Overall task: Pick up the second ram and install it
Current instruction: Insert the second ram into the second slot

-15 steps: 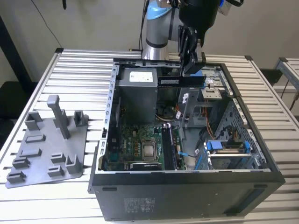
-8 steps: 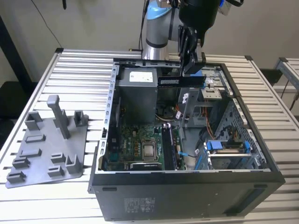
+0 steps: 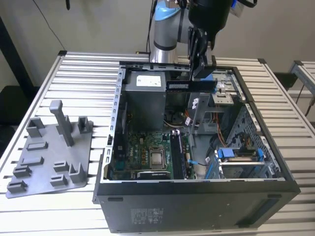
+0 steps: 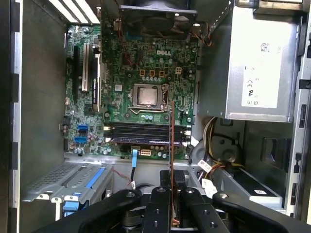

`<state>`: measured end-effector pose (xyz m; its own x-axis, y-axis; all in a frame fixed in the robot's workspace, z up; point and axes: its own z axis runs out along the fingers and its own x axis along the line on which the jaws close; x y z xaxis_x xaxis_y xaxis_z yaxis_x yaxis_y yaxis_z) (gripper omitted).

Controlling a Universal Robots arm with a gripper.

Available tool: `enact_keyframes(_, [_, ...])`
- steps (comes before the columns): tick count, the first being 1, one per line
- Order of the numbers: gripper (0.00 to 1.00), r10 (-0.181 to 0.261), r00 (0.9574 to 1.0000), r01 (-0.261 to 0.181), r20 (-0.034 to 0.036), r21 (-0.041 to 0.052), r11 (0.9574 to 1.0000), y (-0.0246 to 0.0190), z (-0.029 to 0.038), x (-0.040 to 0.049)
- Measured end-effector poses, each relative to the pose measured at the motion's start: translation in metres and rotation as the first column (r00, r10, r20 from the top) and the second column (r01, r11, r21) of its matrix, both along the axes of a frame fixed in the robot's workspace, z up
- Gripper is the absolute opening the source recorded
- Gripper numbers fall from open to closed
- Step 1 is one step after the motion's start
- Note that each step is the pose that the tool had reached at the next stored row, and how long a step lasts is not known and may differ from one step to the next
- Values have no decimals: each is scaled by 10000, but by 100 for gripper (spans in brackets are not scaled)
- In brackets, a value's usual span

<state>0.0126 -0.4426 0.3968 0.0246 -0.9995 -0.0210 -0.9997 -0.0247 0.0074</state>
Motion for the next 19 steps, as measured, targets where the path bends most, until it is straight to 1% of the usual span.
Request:
enact_keyframes(5, [14,-416,9991,416,0,0,9991,-3,-6,0])
enact_keyframes(9, [14,-831,9965,831,1,3,9965,-8,-12,-1])
enact_keyframes(13, [14,-1228,9924,1228,0,1,9924,-18,-16,0])
enact_keyframes(16, [14,-1520,9884,1520,0,1,9884,-25,-20,0])
enact_keyframes(19, [14,-1875,9823,1875,0,-1,9823,-28,-23,0])
